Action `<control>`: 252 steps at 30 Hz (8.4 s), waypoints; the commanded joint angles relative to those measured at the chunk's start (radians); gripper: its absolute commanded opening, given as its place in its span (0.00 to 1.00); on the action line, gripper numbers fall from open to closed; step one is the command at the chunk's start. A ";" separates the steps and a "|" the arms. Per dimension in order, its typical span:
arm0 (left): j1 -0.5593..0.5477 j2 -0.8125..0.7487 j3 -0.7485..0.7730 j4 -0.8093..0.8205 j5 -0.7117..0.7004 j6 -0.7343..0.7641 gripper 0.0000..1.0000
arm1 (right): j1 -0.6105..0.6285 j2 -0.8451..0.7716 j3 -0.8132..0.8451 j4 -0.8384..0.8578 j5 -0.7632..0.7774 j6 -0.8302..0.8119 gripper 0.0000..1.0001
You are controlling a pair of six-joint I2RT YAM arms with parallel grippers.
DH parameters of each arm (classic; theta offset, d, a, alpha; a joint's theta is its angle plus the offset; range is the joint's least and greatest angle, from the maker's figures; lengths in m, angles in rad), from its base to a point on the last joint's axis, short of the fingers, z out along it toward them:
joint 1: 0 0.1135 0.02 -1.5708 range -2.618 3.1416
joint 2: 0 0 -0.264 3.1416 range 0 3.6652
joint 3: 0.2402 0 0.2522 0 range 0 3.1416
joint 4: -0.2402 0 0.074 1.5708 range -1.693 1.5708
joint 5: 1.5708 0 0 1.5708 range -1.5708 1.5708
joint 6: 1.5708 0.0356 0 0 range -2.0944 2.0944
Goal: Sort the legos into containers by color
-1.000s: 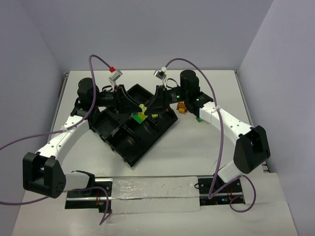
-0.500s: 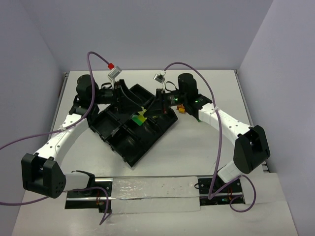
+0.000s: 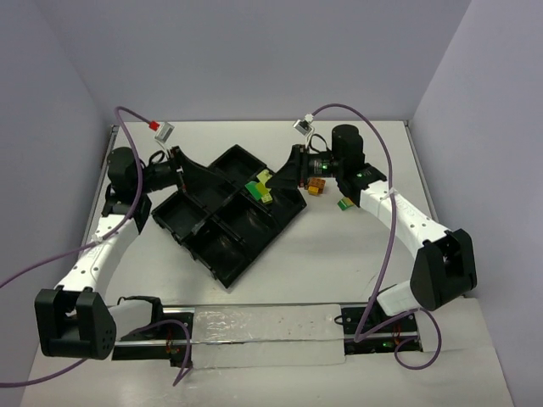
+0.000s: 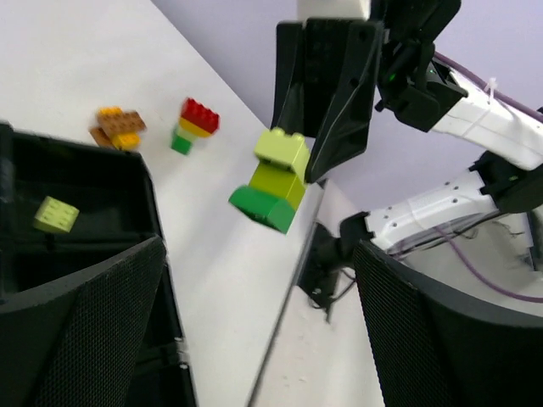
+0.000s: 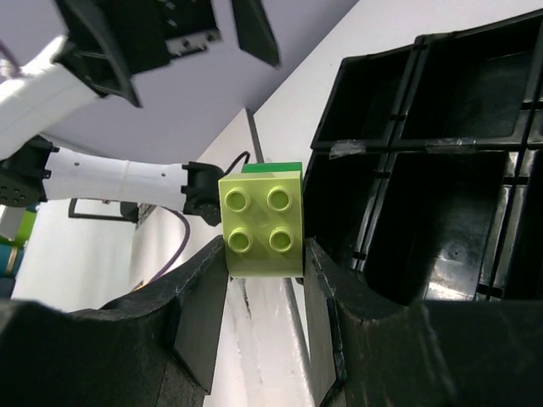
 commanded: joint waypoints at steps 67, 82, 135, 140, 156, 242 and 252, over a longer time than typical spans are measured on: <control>-0.220 0.199 -0.097 0.944 -0.081 -0.646 0.00 | 0.094 0.022 0.011 0.511 0.120 0.418 0.00; -0.219 0.152 -0.094 0.779 -0.072 -0.521 0.00 | -0.044 -0.048 -0.023 0.513 0.086 0.427 0.00; -0.173 0.420 0.526 -0.573 -0.392 0.150 0.00 | 0.167 0.351 0.361 -0.540 0.914 -0.100 0.45; -0.173 0.422 0.535 -0.584 -0.364 0.159 0.00 | 0.167 0.365 0.377 -0.549 0.922 -0.085 0.69; -0.137 0.374 0.457 -0.571 -0.048 0.234 0.00 | 0.145 0.064 0.278 -0.548 0.753 -0.156 0.71; -0.269 0.121 0.325 -0.393 -0.106 0.828 0.00 | 0.135 0.210 0.265 -0.013 0.055 0.647 0.30; -0.269 0.112 0.315 -0.387 -0.179 0.757 0.87 | 0.135 0.194 0.254 -0.015 0.065 0.640 0.00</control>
